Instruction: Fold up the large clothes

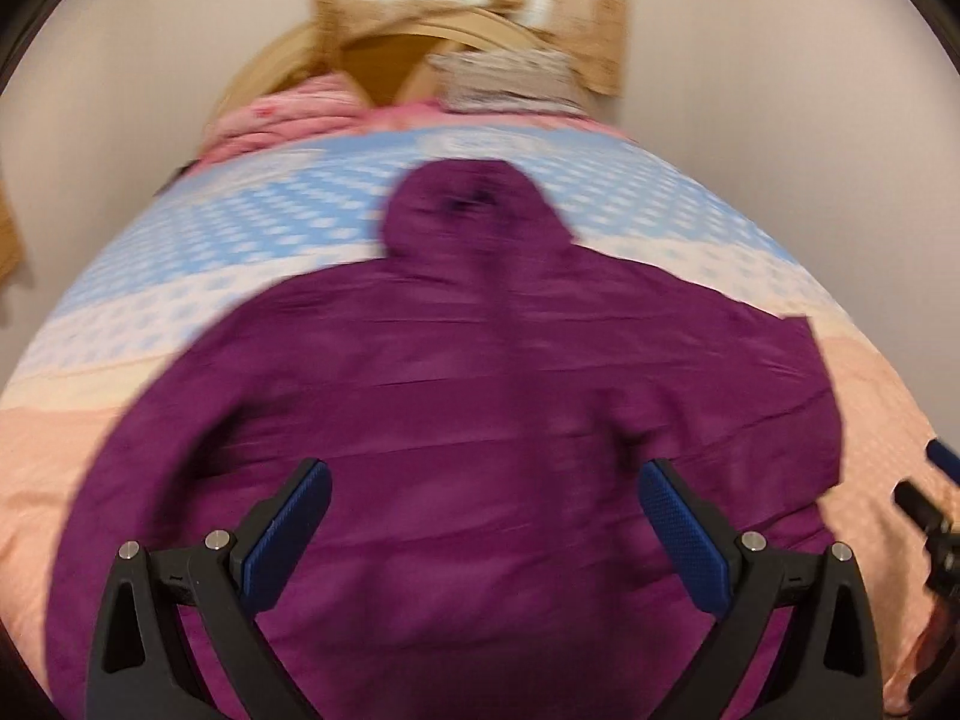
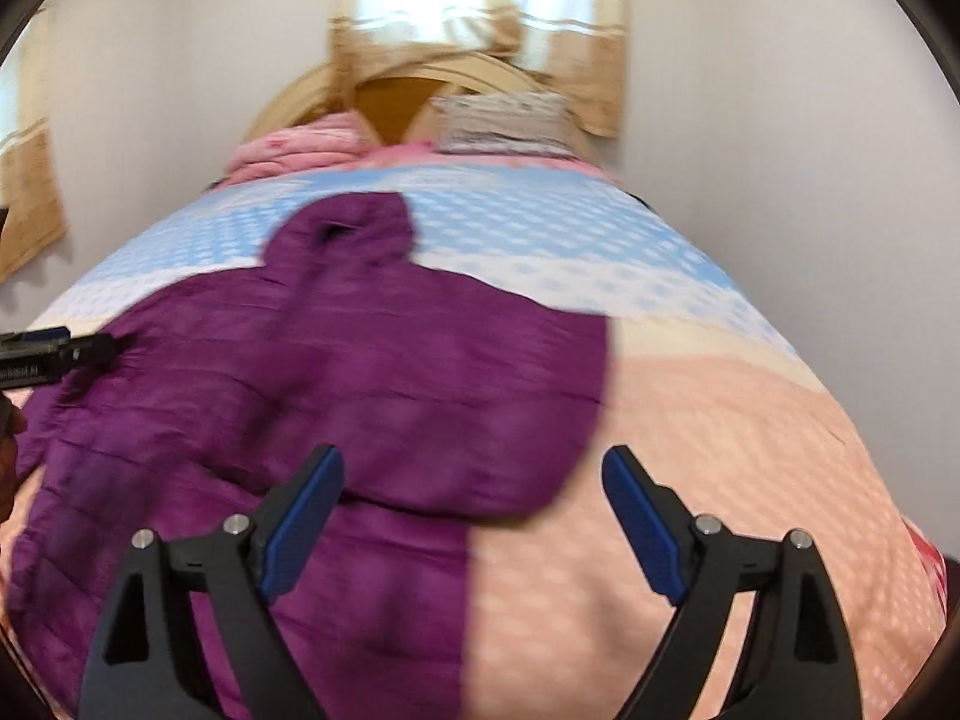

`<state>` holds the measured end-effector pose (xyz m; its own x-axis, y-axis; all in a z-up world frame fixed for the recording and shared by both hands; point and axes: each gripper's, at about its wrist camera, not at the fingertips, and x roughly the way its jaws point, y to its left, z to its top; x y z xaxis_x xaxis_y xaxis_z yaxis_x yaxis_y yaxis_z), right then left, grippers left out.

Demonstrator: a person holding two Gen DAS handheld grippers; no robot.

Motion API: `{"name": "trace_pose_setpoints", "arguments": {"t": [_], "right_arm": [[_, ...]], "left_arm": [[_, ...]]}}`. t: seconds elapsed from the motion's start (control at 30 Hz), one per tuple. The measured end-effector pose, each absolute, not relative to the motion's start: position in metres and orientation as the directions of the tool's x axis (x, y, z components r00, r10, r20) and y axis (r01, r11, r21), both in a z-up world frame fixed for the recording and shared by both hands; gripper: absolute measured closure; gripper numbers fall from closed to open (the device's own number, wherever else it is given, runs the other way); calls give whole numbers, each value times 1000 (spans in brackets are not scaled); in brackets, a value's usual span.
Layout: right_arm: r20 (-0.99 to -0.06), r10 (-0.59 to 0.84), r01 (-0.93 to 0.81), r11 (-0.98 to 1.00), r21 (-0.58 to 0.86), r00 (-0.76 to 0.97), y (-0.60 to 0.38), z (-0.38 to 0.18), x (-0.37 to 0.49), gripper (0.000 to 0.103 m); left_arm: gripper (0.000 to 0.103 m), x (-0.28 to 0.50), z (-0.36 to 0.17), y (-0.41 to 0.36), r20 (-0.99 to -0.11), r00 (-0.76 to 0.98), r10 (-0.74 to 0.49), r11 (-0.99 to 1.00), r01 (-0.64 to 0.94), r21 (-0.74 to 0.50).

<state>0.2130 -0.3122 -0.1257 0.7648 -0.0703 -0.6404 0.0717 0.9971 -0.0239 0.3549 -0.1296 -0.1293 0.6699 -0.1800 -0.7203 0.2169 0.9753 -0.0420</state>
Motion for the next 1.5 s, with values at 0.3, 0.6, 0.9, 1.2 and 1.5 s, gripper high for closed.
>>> {"name": "trace_pose_setpoints", "arguments": {"t": [0.3,0.6,0.9,1.2,1.5], "right_arm": [[-694,-83,111,994,-5,715,-346,-164,199,13],[-702,-60,85,996,1,709,-341,-174,201,13],[-745,-15,32,999,8,667,-330,-176,222,54],[-655,-55,83,996,12,754,-339,-124,279,64],[-625,12,5,1000,25,780,-304,-137,374,64]], "left_arm": [[96,384,-161,-183,-765,604,-222,946,323,-19],[96,355,-102,-91,-606,795,-37,959,198,201],[93,371,-168,-49,-655,749,101,946,131,296],[1,355,-117,-36,-440,877,193,965,-88,247],[1,409,-152,-83,-567,816,111,981,3,195]]}}
